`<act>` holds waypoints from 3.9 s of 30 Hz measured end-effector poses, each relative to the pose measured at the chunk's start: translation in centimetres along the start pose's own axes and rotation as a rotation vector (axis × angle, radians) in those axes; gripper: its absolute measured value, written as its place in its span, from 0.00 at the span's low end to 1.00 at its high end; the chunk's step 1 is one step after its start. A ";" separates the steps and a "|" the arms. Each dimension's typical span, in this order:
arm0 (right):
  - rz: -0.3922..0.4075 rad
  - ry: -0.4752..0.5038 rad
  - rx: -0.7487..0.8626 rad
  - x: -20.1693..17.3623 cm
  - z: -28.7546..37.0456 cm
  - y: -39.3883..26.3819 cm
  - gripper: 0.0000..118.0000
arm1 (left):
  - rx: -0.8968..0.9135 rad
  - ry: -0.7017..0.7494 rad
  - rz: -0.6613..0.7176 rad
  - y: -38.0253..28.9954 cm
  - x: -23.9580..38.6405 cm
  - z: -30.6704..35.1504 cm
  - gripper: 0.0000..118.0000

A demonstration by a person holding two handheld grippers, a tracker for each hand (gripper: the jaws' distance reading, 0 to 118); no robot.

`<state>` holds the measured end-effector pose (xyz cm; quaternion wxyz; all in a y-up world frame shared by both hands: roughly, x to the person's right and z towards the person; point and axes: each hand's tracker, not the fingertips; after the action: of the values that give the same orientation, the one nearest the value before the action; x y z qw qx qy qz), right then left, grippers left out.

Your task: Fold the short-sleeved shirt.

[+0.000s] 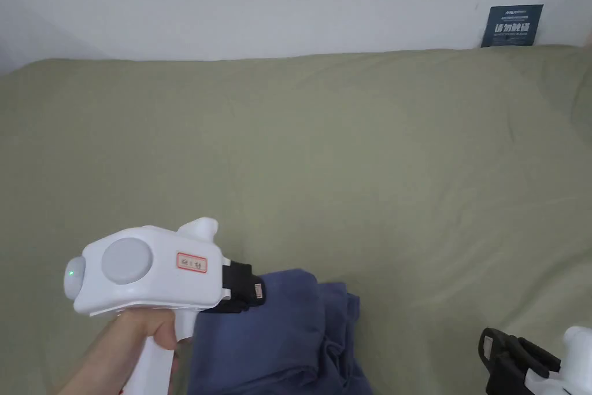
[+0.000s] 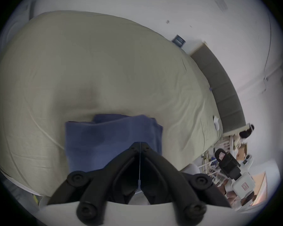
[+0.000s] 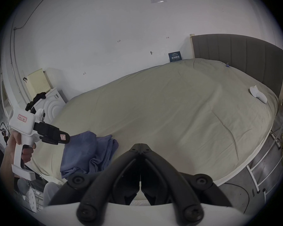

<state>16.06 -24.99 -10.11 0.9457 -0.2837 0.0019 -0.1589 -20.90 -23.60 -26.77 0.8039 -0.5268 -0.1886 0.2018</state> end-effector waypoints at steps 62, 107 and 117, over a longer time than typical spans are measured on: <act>-0.551 0.866 -0.725 -1.9 -24.1 -5.3 0.02 | -0.114 -0.475 0.213 -2.0 -13.9 -6.7 0.25; -0.163 0.699 -0.413 -6.0 -15.0 4.4 0.02 | 0.205 0.281 0.057 8.9 -27.7 22.2 0.47; 0.216 0.256 0.019 -8.3 -7.2 10.5 0.02 | 0.460 0.220 -0.235 3.6 -5.4 13.6 0.01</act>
<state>10.67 -18.08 -22.54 0.9519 -0.2506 0.1511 -0.0912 -32.95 -14.59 -25.53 0.9358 -0.3237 -0.1095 0.0862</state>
